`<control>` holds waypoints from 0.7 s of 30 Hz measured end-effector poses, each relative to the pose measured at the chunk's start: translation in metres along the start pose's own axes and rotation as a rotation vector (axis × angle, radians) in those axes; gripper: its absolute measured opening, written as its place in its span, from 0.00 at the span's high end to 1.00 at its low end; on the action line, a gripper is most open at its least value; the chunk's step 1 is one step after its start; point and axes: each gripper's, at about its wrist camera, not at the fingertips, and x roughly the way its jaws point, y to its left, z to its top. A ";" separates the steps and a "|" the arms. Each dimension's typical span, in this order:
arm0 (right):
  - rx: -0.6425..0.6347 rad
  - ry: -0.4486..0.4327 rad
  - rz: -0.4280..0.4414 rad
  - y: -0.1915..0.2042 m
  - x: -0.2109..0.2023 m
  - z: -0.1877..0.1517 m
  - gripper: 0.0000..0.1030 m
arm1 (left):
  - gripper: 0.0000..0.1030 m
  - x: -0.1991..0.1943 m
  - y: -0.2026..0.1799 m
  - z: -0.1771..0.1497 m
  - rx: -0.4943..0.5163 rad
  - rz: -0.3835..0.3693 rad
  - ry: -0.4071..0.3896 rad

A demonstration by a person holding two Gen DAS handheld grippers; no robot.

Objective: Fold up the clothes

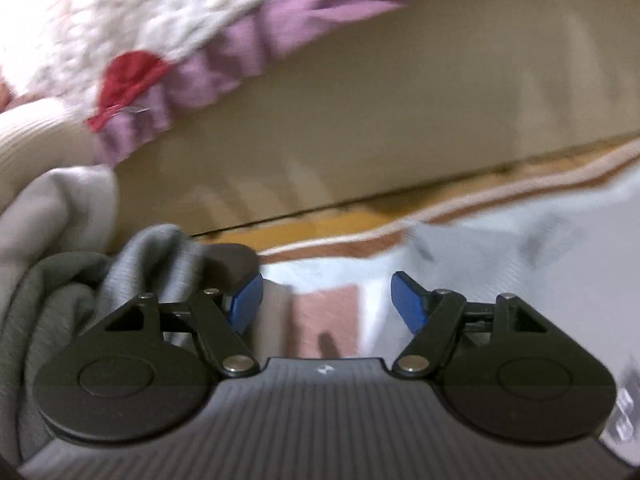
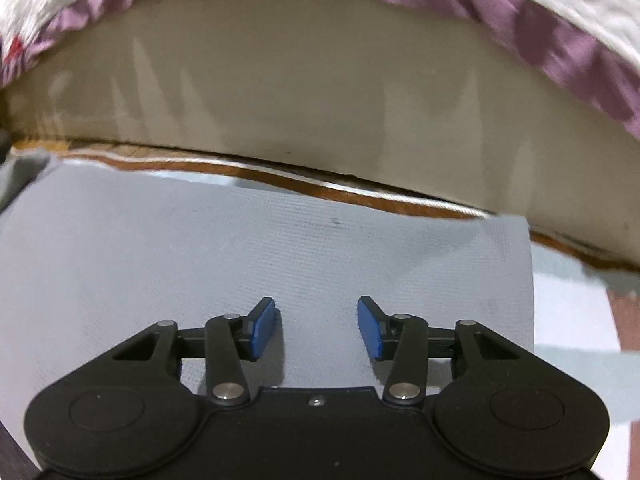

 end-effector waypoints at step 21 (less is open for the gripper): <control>-0.011 -0.021 0.002 -0.022 -0.008 -0.019 0.47 | 0.91 -0.002 -0.027 -0.036 0.075 -0.230 0.081</control>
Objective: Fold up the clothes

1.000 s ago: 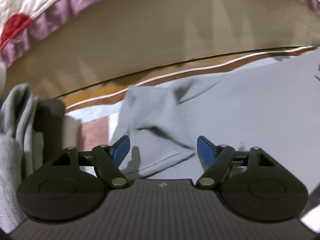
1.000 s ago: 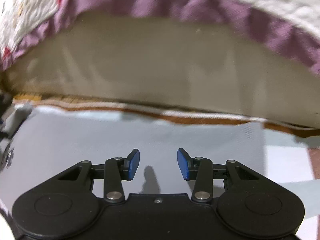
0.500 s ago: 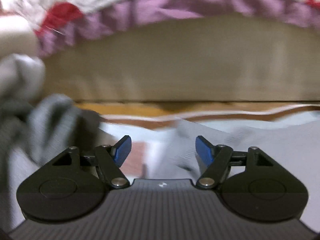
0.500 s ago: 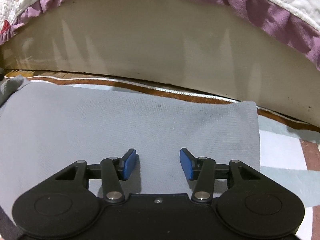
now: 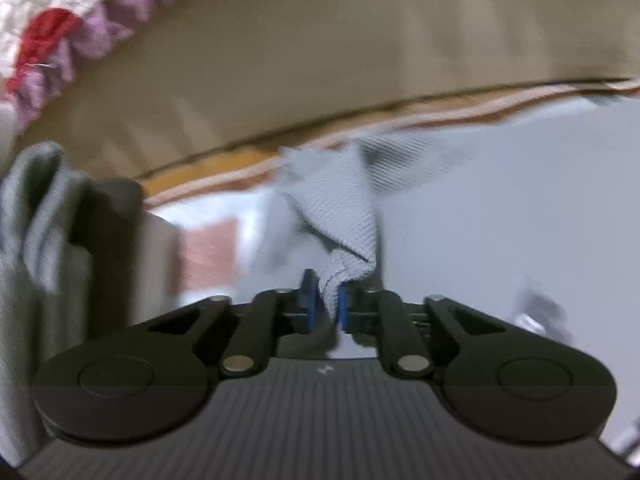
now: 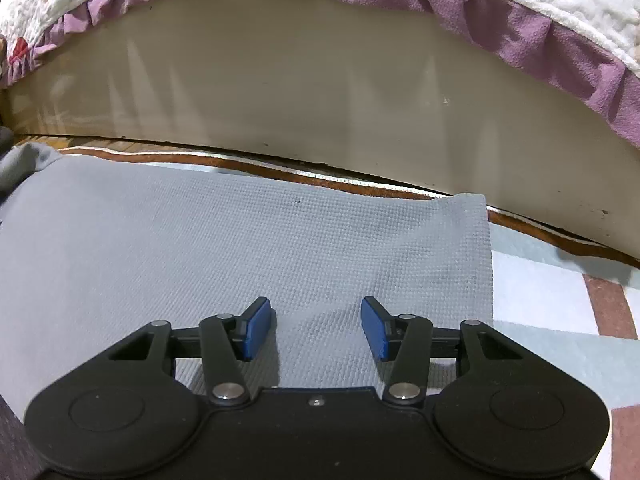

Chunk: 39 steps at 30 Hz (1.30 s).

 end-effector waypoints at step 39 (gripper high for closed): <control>1.137 -0.185 0.126 -0.066 -0.090 -0.125 0.91 | 0.44 -0.112 0.036 -0.200 -1.015 -0.345 -0.091</control>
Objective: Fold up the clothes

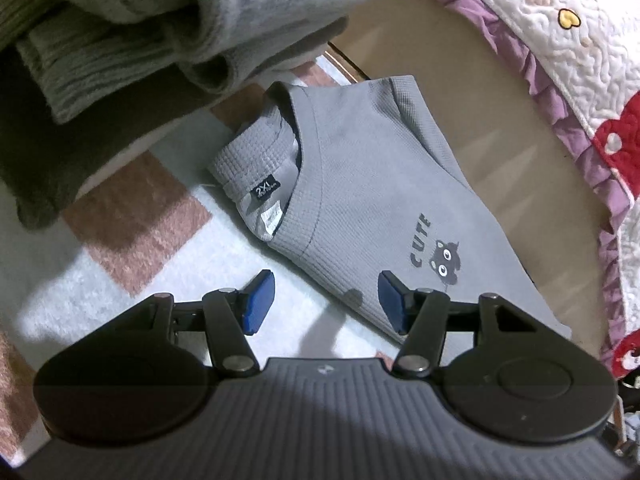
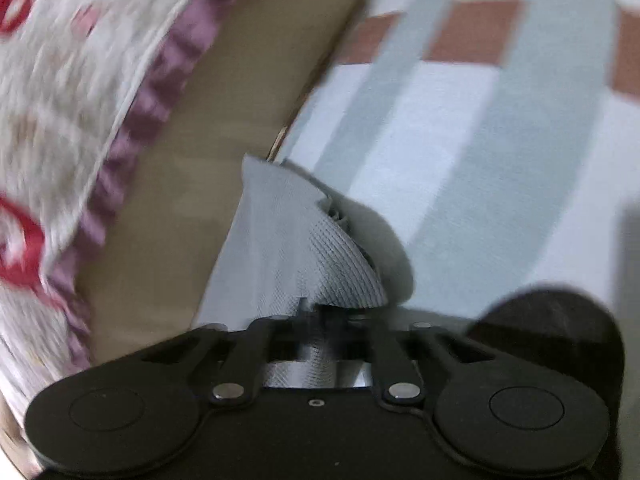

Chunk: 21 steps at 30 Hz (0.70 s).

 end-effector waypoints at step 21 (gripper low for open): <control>-0.621 0.028 -0.168 0.034 -0.013 -0.011 0.81 | 0.74 0.023 -0.008 0.016 0.029 0.078 -0.107</control>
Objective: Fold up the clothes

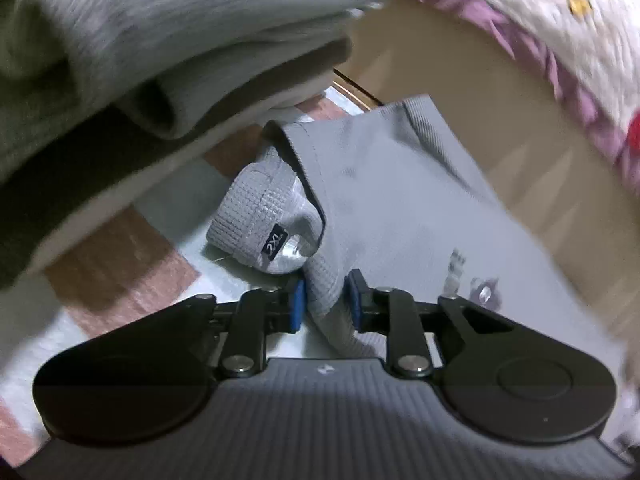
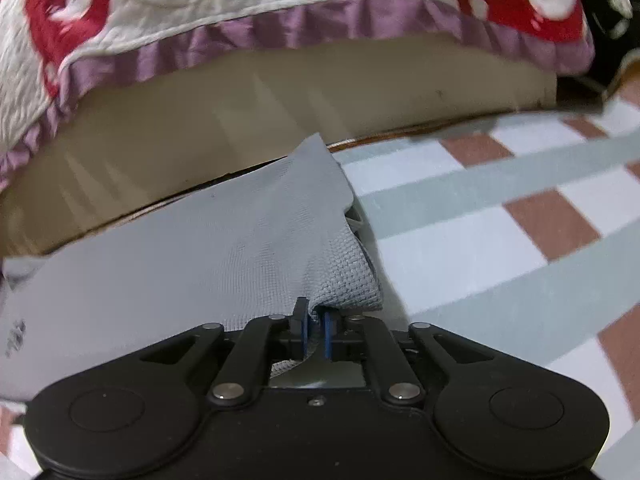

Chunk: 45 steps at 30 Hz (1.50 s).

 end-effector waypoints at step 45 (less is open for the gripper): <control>-0.283 -0.053 -0.563 -0.024 -0.080 0.003 0.66 | 0.67 -0.161 -0.033 -0.040 0.388 0.171 0.082</control>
